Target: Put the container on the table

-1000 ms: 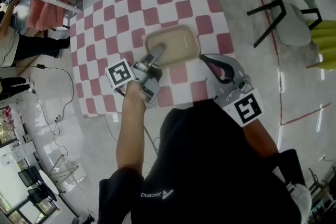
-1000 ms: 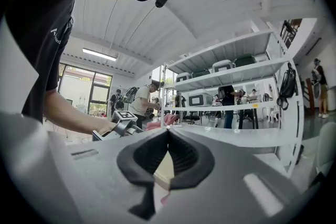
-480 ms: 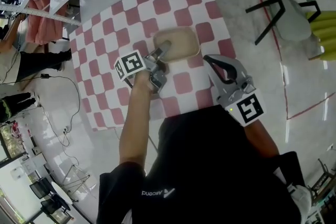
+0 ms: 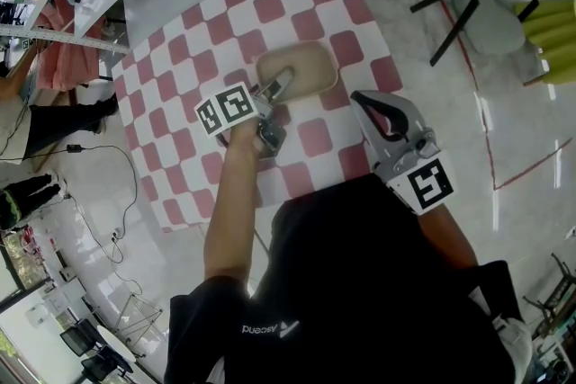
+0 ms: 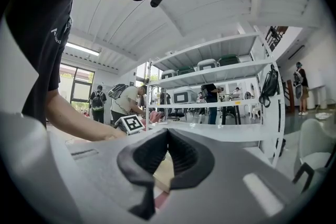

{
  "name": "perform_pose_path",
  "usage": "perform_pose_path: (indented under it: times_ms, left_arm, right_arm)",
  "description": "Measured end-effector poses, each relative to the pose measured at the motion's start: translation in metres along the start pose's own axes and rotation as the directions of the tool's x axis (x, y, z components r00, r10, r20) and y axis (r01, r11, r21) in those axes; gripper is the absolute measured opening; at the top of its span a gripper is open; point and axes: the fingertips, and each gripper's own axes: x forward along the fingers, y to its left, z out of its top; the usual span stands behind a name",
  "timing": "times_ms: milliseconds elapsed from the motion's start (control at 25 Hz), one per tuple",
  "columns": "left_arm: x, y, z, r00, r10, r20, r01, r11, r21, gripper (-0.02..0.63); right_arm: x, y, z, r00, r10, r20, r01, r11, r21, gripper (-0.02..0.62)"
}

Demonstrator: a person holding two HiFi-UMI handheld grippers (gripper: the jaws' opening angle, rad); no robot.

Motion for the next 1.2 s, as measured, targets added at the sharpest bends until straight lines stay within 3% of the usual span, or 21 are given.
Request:
perform_pose_path:
  times_ms: [200,440,600,680,760,920,1120,1200]
  left_arm:
    - [-0.012,0.003,0.001,0.998,0.06,0.002,-0.059,0.995,0.081,0.414]
    - [-0.035,0.002,0.004,0.994,0.099,0.038,-0.104,0.984,0.145,0.423]
    - [-0.063,-0.021,0.016,0.983,0.075,0.17,-0.12,0.954,0.276,0.422]
    - [-0.081,-0.047,0.022,0.968,-0.01,0.251,-0.085,0.927,0.365,0.419]
    - [-0.097,-0.074,0.02,0.95,-0.103,0.295,-0.048,0.884,0.464,0.405]
    - [-0.128,-0.107,0.01,0.909,-0.213,0.358,-0.063,0.779,0.624,0.194]
    - [-0.161,-0.133,0.004,0.857,-0.274,0.437,-0.14,0.693,0.708,0.047]
    - [-0.171,-0.141,0.0,0.837,-0.296,0.461,-0.174,0.654,0.736,0.02]
  right_arm:
    - [0.001,0.008,0.004,1.0,0.002,0.011,-0.002,1.0,-0.009,0.003]
    - [0.006,0.019,0.007,1.0,0.021,0.019,-0.021,1.0,-0.013,0.003]
    - [0.012,0.028,0.009,0.999,0.044,0.03,-0.044,0.999,0.0,0.003]
    - [0.015,0.033,0.011,0.997,0.061,0.037,-0.061,0.998,0.008,0.003]
    - [0.019,0.038,0.014,0.996,0.079,0.047,-0.08,0.997,0.019,0.003]
    - [0.024,0.051,0.02,0.992,0.113,0.063,-0.115,0.993,0.023,0.003]
    - [0.029,0.064,0.026,0.985,0.157,0.073,-0.158,0.987,0.008,0.003]
    - [0.03,0.07,0.028,0.982,0.175,0.077,-0.176,0.984,0.005,0.003]
